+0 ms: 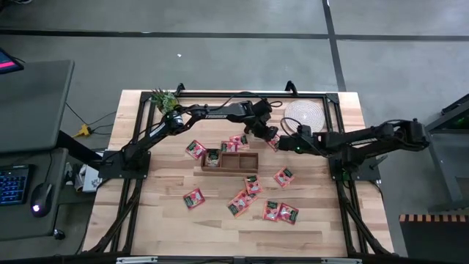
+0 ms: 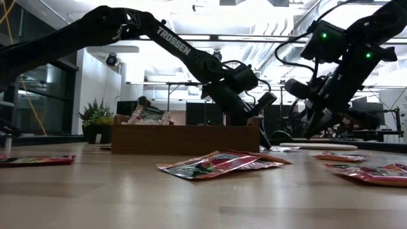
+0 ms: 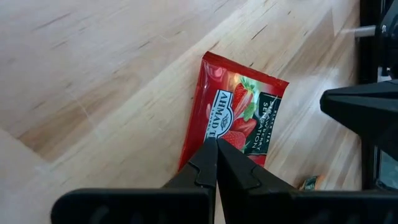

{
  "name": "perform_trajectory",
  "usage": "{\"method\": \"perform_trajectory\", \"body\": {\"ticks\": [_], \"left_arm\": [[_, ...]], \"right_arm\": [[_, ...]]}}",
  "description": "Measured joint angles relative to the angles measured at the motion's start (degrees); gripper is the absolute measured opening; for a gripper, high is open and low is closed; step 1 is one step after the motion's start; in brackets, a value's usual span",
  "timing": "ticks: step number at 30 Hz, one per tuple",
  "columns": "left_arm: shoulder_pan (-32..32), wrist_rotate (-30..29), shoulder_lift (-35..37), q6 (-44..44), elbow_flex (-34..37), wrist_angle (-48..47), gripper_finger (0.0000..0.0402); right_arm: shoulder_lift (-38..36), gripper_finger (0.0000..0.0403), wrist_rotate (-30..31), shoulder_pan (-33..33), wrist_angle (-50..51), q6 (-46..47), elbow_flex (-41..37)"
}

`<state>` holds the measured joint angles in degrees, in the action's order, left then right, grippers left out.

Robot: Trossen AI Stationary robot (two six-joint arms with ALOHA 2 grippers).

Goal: Pick & Place Tea
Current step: Put the red tea bag into the middle section of the brown wooden organizer

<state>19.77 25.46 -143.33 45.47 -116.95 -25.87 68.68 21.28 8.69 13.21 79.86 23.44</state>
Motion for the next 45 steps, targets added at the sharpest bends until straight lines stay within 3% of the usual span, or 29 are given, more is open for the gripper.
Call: {"method": "perform_trajectory", "body": {"ticks": [8, 13, 21, 28, 36, 45], "left_arm": [[0.0, -0.1, 0.0, -0.2, 0.0, 0.0, 0.0], [0.0, 0.0, 0.0, -0.2, 0.0, 0.1, 0.0], [0.2, 1.3, 0.0, -0.5, 0.0, -0.1, 0.0], [0.2, 2.1, 0.0, -0.3, 0.1, 0.0, 0.0], [0.0, 1.8, 0.0, -0.2, 0.1, 0.2, 0.0], [0.0, 2.1, 0.0, -2.9, 0.0, 0.2, 0.0]], "right_arm": [[2.6, 0.0126, 1.2, 1.0, -1.4, 2.5, 0.0], [5.8, 0.0187, 0.0, 2.4, -7.5, 2.4, 0.0], [13.6, 0.0212, -1.1, 2.4, -15.3, 3.3, 0.2], [14.2, 0.0169, -0.1, 2.2, -15.7, 4.2, 0.2], [14.4, 0.0018, -0.3, 2.2, -15.1, 0.6, 0.1], [14.4, 0.0002, -1.3, 2.2, -15.2, -3.4, 0.1]]}}
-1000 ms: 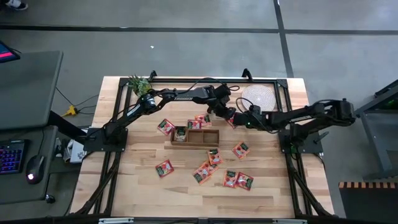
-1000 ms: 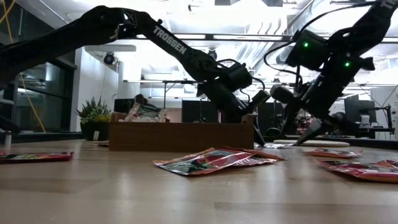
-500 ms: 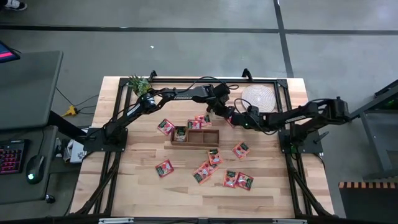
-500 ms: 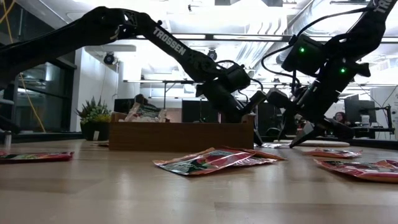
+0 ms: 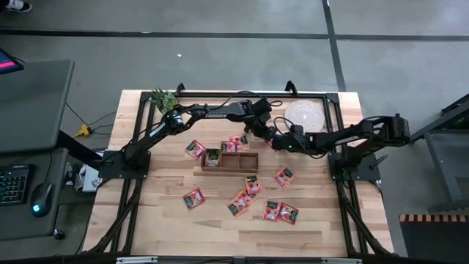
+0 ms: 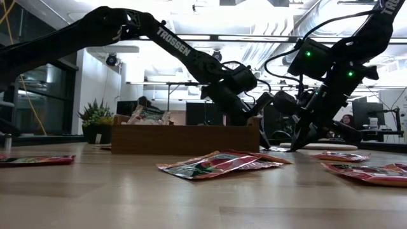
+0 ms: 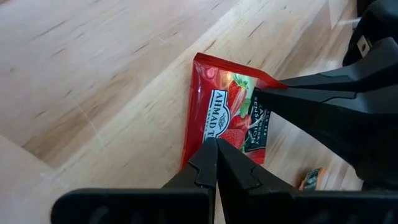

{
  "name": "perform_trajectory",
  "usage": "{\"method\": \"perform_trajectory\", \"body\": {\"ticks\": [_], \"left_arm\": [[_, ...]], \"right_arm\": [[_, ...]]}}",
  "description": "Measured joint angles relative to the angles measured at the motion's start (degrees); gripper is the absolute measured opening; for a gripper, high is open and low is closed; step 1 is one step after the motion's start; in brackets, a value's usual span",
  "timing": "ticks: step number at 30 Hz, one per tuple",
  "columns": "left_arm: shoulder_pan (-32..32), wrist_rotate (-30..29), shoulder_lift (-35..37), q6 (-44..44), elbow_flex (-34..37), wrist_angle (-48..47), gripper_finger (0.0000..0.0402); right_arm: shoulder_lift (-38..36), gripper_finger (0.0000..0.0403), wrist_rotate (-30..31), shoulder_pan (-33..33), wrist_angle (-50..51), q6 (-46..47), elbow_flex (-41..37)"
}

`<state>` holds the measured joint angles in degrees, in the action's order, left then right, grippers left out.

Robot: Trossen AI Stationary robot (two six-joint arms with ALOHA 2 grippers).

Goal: Pick & Place Tea
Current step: Put the red tea bag into the middle section of the brown wooden organizer

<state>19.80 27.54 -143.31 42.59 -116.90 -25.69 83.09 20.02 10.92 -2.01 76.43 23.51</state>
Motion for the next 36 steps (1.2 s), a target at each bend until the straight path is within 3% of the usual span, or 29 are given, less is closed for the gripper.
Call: {"method": "perform_trajectory", "body": {"ticks": [6, 14, 27, 36], "left_arm": [[0.5, 1.2, 0.0, -2.1, 0.0, 0.2, 0.0007], [2.0, 8.3, 0.0, -2.5, 0.0, 0.6, 0.0024], [3.9, 18.7, 0.0, -5.6, 0.0, 2.1, 0.0026], [3.8, 20.0, 2.0, -7.4, -0.2, 3.6, 0.0026]], "right_arm": [[-1.1, 0.0001, -1.3, 0.0, 0.0, -1.8, 0.0], [-6.4, 0.0001, -0.4, -0.6, 7.2, -3.3, -0.1], [-13.3, 0.0, 2.3, -6.8, 15.7, -3.2, -0.1], [-17.9, 0.0, 4.1, -8.5, 20.5, -3.3, 0.0]]}}
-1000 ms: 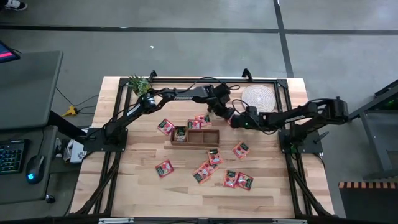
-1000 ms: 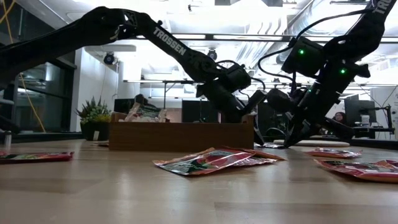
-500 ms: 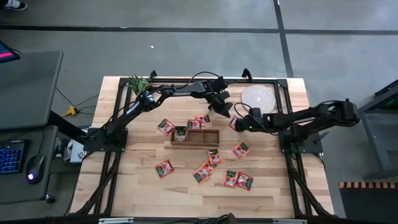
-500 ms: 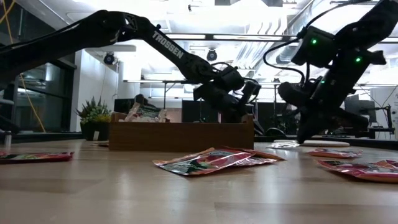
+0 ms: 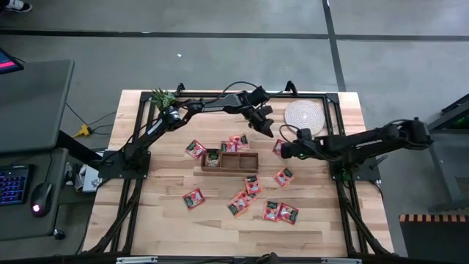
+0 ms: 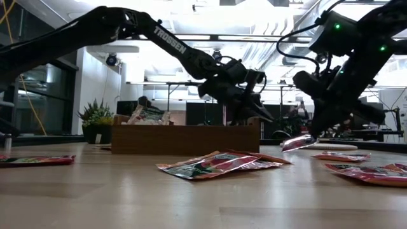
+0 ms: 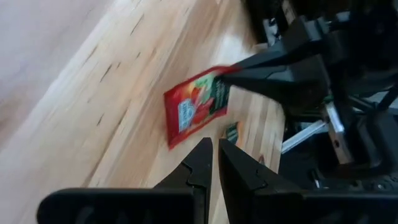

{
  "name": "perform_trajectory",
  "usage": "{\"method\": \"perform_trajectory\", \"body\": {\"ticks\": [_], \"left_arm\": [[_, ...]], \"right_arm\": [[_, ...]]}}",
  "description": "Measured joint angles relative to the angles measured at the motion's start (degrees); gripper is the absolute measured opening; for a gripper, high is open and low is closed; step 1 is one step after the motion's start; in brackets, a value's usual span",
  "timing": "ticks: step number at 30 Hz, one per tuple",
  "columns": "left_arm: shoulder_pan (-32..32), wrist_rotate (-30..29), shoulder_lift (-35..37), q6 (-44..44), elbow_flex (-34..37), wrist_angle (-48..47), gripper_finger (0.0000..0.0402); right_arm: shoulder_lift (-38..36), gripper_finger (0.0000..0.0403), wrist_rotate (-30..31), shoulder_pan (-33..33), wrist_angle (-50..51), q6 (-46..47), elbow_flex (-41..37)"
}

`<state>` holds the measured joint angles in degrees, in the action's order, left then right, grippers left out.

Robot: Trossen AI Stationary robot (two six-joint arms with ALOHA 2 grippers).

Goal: Pick & Place Tea
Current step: Put the red tea bag into the middle section of the brown wooden organizer

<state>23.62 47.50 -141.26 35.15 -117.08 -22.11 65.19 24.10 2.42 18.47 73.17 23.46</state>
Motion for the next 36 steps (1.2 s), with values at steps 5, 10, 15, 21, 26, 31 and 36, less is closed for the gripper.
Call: {"method": "perform_trajectory", "body": {"ticks": [5, 10, 15, 21, 26, 31, 36], "left_arm": [[-0.4, -2.4, 2.3, -1.6, 0.0, 1.6, 0.0026], [0.0, -8.9, 9.1, -3.9, 0.0, 5.5, 0.0026], [0.9, -12.9, 17.7, -8.7, -0.2, 6.7, 0.0026], [0.5, -18.0, 26.6, -15.7, 0.0, 2.8, 0.0026], [0.8, -22.9, 34.0, -21.0, 0.0, -3.0, 0.0026], [1.1, -26.9, 39.8, -24.3, 0.1, -8.7, 0.0026], [1.1, -33.5, 46.3, -28.4, 0.1, -18.6, 0.0026]], "right_arm": [[-0.3, 0.0, 0.2, 0.0, 0.2, -0.7, 0.0], [-0.3, 0.0, -0.4, 0.0, 0.2, -1.8, 0.0], [-0.4, 0.0, -0.6, 0.0, -0.3, -3.0, 0.0], [-1.8, 0.0, -2.0, 0.0, -1.6, -6.7, 0.0], [-5.5, 0.0, -2.1, 0.0, -1.6, -9.2, 0.1], [-10.6, 0.0, -3.8, 0.2, -1.5, -13.8, 0.2], [-13.8, 0.0, -7.7, 1.5, 3.5, -21.4, 4.7]]}}
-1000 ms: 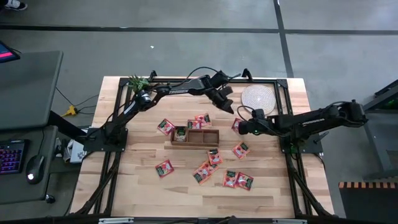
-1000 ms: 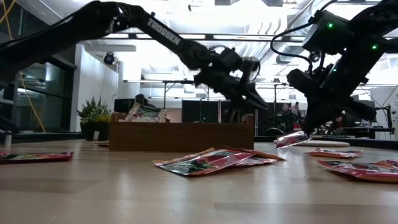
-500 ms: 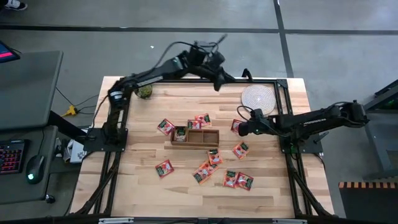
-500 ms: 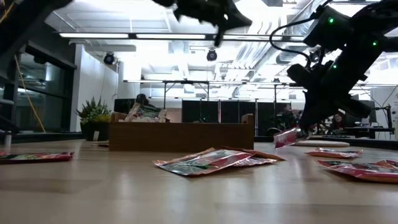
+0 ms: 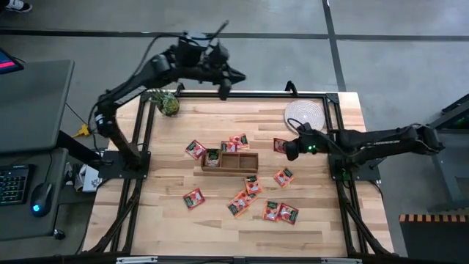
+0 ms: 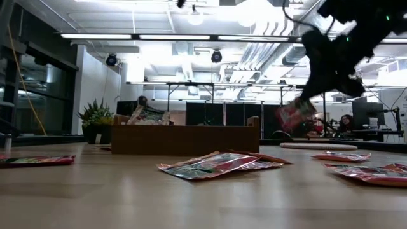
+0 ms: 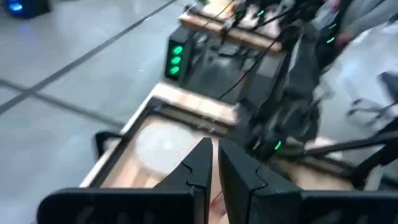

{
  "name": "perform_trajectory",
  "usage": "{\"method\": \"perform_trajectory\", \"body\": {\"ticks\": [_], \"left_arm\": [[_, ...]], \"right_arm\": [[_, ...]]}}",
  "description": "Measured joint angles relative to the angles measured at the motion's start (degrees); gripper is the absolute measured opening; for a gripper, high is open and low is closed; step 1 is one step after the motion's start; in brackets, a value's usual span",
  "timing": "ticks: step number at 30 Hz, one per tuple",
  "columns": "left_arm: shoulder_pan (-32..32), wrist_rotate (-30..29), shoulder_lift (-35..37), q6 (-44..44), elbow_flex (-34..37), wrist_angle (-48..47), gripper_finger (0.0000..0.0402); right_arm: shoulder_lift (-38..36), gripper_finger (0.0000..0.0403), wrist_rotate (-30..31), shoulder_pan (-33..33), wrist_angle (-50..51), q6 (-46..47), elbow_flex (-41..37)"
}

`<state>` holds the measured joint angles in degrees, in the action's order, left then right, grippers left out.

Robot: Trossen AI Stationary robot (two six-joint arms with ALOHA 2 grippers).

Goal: Pick & Place Tea
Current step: Put the red tea bag into the middle section of the brown wooden organizer

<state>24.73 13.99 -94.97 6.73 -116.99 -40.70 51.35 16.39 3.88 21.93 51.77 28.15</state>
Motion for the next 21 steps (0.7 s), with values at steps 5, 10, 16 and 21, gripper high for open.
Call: {"method": "perform_trajectory", "body": {"ticks": [5, 10, 16, 21], "left_arm": [[-1.0, -5.4, 3.6, -0.7, 0.0, -8.5, 0.0026], [-3.6, -12.0, 6.9, -0.5, 0.1, -15.9, 0.0026], [-8.4, -15.4, 11.1, 0.2, 2.8, -15.7, 0.0026], [-12.0, -20.9, 17.7, 3.3, 13.5, -12.4, 0.0026]], "right_arm": [[0.2, 0.0, -4.0, 3.2, 7.9, -10.9, 9.9], [1.2, 0.0, -8.7, 7.2, 15.6, -21.2, 21.4], [6.9, 0.0, -14.8, 10.5, 23.6, -31.7, 36.0], [16.5, 0.0, -18.9, 10.5, 28.9, -37.4, 48.1]]}}
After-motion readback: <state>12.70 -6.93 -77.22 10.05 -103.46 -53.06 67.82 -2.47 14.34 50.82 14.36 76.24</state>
